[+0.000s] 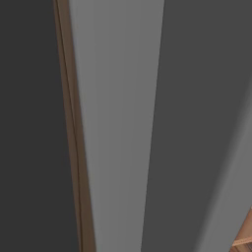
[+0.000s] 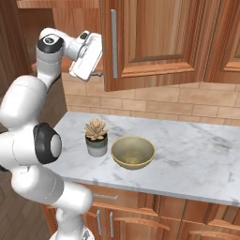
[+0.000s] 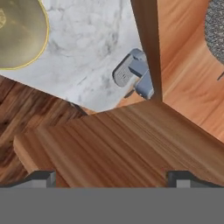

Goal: Open the cabinet and setup a tea strainer by placing it in the bowl upright.

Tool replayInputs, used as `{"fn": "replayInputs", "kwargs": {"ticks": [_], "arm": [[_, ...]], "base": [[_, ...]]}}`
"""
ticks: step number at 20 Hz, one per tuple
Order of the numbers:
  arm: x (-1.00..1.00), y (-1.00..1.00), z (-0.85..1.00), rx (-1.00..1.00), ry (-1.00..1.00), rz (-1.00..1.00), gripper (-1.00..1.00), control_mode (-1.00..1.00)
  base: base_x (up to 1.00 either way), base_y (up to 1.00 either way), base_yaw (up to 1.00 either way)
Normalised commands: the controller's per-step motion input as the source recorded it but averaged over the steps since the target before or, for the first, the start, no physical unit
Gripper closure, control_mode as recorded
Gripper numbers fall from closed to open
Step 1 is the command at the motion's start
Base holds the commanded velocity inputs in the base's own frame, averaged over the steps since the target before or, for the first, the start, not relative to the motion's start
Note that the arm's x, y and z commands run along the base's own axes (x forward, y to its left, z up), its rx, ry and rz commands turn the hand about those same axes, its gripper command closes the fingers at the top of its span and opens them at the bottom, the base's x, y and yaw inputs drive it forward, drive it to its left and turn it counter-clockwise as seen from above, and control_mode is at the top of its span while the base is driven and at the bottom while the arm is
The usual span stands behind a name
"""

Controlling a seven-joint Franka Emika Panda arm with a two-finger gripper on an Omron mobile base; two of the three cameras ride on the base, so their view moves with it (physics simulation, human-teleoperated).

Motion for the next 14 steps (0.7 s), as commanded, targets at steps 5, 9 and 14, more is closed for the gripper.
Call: {"fn": "replayInputs", "kwargs": {"ticks": [5,9,14], "arm": [[0.28,-0.01,-0.06,-0.03,0.00,0.00,-1.00,-1.00],[0.20,-0.10,0.00,-0.04,-0.03,0.00,-1.00,-1.00],[0.08,-0.30,0.00,-0.03,-0.04,-0.06,-1.00,-1.00]], "base": [[0.00,0.00,0.00],[0.00,0.00,0.00],[0.00,0.00,0.00]]}}
